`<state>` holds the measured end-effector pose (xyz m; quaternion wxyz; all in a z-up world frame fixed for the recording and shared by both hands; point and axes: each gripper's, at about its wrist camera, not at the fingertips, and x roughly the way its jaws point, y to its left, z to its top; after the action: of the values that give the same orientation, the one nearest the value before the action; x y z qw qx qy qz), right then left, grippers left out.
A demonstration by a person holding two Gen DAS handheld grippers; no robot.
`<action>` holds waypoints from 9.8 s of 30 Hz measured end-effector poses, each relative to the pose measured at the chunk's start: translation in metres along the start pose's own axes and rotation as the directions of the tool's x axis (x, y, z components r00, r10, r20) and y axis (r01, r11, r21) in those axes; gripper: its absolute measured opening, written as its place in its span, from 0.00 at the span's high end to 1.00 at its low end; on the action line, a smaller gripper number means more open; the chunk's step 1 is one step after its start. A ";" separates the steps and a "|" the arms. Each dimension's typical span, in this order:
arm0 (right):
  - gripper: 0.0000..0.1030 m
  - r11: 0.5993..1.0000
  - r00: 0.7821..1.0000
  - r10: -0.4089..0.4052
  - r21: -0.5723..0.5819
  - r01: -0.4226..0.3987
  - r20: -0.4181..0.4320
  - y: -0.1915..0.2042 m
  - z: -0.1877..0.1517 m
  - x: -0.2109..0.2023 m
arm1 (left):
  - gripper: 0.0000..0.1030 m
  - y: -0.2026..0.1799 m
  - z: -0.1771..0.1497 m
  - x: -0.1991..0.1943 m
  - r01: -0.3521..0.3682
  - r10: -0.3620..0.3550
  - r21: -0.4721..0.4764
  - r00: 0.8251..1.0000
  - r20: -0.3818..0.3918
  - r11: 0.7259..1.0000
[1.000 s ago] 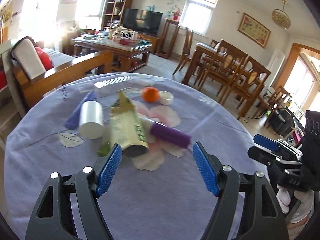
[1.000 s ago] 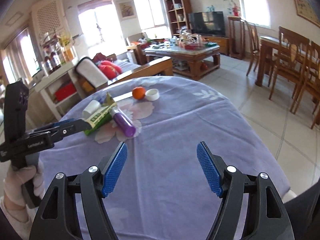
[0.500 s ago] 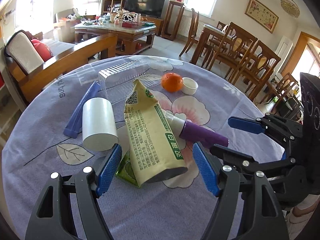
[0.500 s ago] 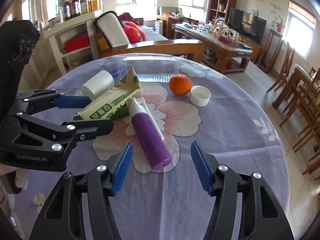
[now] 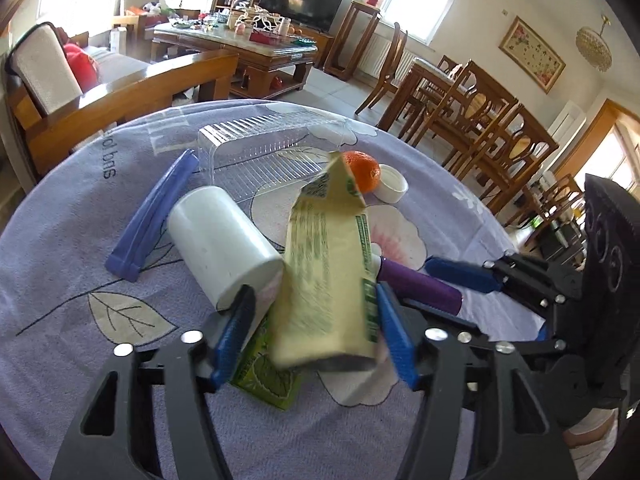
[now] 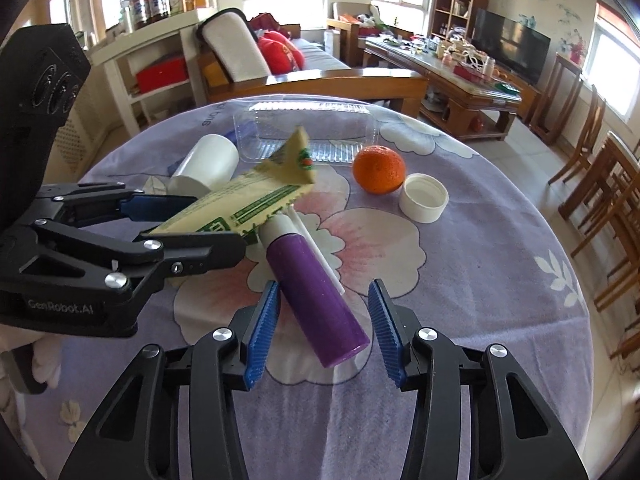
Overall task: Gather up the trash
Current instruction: 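Grasp the yellow-green drink carton with the left gripper while the right gripper grasps the purple spray bottle, then regrip the drink carton upright in the left gripper, lifting it off the table, then carry the drink carton and spray bottle in both grippers over the bin, then open both grippers to drop the carton and spray bottle into the bin, then grasp the green gum pack with the left gripper while the right gripper grasps the white bottle cap, then carry the gum pack and bottle cap in both grippers over the bin, then open both grippers to drop the gum pack and cap into the bin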
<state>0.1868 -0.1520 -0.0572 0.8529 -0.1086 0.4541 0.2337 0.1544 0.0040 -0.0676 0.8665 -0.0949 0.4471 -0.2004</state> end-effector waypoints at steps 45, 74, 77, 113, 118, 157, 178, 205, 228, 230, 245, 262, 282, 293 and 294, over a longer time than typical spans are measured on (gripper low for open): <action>0.75 0.922 0.962 0.025 0.366 -0.128 0.272 -0.057 -0.121 -0.154 | 0.89 -0.041 -0.026 -0.069 0.117 -0.128 0.055 0.955 0.269 0.992; 0.75 0.913 0.954 0.044 0.375 -0.160 0.298 -0.052 -0.129 -0.155 | 0.87 -0.027 0.035 0.031 -0.034 0.036 -0.046 0.998 0.052 0.998; 0.75 0.910 0.952 0.040 0.382 -0.161 0.304 -0.054 -0.132 -0.159 | 0.92 -0.032 0.034 0.025 -0.003 0.005 -0.026 0.997 0.081 1.000; 0.75 0.361 0.811 -0.569 0.928 0.098 0.136 -0.211 -0.411 -0.343 | 0.91 -0.391 -0.120 0.041 0.584 -0.534 0.406 0.811 -0.241 0.703; 0.75 0.277 0.819 -0.573 0.949 0.153 0.035 -0.226 -0.441 -0.335 | 0.91 -0.424 -0.144 0.071 0.627 -0.531 0.387 0.779 -0.335 0.676; 0.40 0.514 0.857 -0.497 0.842 0.163 0.137 -0.198 -0.359 -0.283 | 0.26 -0.278 -0.111 -0.002 0.312 -0.336 0.430 0.942 -0.023 0.847; 0.40 0.885 0.962 -0.149 0.465 0.027 0.227 -0.077 -0.122 -0.150 | 0.22 -0.045 -0.043 -0.054 -0.044 0.012 0.215 0.989 0.149 0.976; 0.40 0.991 0.996 -0.086 0.101 0.085 -0.004 -0.077 0.056 0.041 | 0.43 0.000 -0.007 -0.002 -0.041 0.056 0.300 0.998 -0.043 0.953; 0.65 0.986 0.999 -0.003 0.169 -0.003 0.036 -0.072 0.040 0.022 | 0.70 0.013 0.005 -0.009 -0.018 0.016 0.235 1.000 0.011 0.972; 0.65 0.982 0.998 0.012 0.189 -0.024 0.061 -0.072 0.032 0.004 | 0.70 0.008 0.002 -0.012 0.002 -0.003 0.240 1.000 0.003 0.971; 0.65 0.911 0.940 -0.033 0.397 -0.112 0.340 -0.074 -0.086 -0.158 | 0.70 -0.082 -0.034 -0.067 0.099 -0.139 0.333 0.985 0.099 0.938; 0.65 0.703 0.829 -0.365 0.709 -0.054 0.424 -0.148 -0.275 -0.305 | 0.70 -0.223 -0.074 -0.050 0.299 -0.346 0.470 0.938 0.015 0.831; 0.65 0.286 0.784 -0.621 0.933 0.216 0.009 -0.244 -0.454 -0.362 | 0.70 -0.417 -0.126 0.038 0.558 -0.518 0.546 0.819 -0.245 0.624; 0.65 0.250 0.804 -0.595 0.949 0.195 -0.008 -0.252 -0.464 -0.346 | 0.68 -0.438 -0.150 0.063 0.520 -0.437 0.602 0.850 -0.295 0.606; 0.64 0.246 0.806 -0.592 0.950 0.192 -0.010 -0.249 -0.461 -0.345 | 0.68 -0.441 -0.151 0.062 0.520 -0.436 0.602 0.850 -0.295 0.606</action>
<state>-0.1881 -0.6547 -0.0389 0.8570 0.3191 0.2995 -0.2719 -0.0518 -0.4182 -0.0497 0.7284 0.1147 0.3547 -0.5748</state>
